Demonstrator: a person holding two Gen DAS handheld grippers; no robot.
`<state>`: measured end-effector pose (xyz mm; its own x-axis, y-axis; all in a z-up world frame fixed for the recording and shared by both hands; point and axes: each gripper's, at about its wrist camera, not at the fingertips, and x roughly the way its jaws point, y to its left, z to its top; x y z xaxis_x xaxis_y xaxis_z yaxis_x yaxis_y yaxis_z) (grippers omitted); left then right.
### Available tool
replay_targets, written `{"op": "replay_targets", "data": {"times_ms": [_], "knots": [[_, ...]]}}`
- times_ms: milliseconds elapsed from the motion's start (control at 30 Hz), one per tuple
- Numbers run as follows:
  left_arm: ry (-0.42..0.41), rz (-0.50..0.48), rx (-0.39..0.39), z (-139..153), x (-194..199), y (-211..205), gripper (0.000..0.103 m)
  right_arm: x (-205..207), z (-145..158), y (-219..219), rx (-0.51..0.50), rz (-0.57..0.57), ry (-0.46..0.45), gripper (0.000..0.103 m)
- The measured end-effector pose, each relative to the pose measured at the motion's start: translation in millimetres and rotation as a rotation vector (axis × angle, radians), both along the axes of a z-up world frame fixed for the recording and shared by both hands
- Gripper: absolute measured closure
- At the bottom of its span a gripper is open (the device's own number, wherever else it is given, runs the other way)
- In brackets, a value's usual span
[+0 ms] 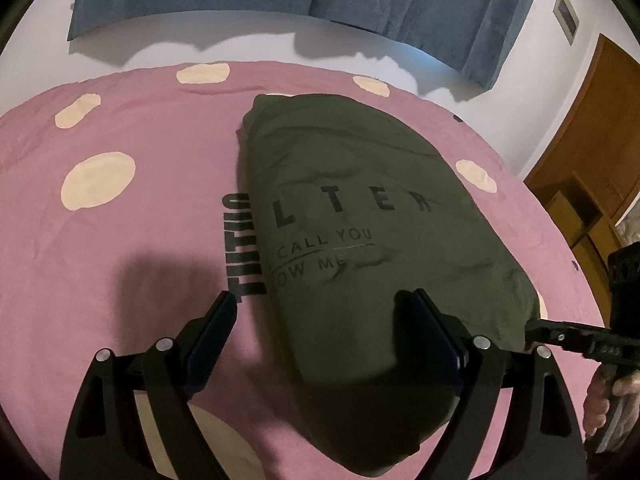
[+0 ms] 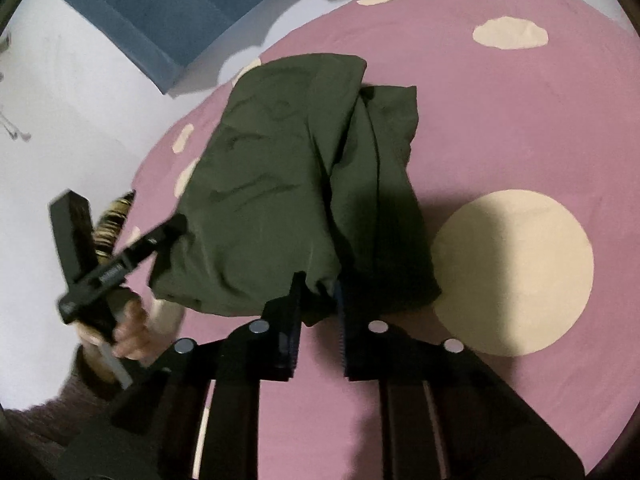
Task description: Fold small clothes
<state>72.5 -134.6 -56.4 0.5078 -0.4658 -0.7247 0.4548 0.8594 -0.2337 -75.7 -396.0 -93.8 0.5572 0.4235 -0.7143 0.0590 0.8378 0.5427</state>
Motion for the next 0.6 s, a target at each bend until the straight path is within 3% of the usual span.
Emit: {"op": "replay_targets", "data": {"times_ms": [433,600], "knots": [[0.037,0.004,-0.003,-6,1,-4,0.016,-4,-39,-29,0.188,-0.052,0.031,0.095],[0.054,0.000,-0.022,-2,-1,0,0.016,-6,-35,-28,0.175,-0.071,0.024,0.094]]}}
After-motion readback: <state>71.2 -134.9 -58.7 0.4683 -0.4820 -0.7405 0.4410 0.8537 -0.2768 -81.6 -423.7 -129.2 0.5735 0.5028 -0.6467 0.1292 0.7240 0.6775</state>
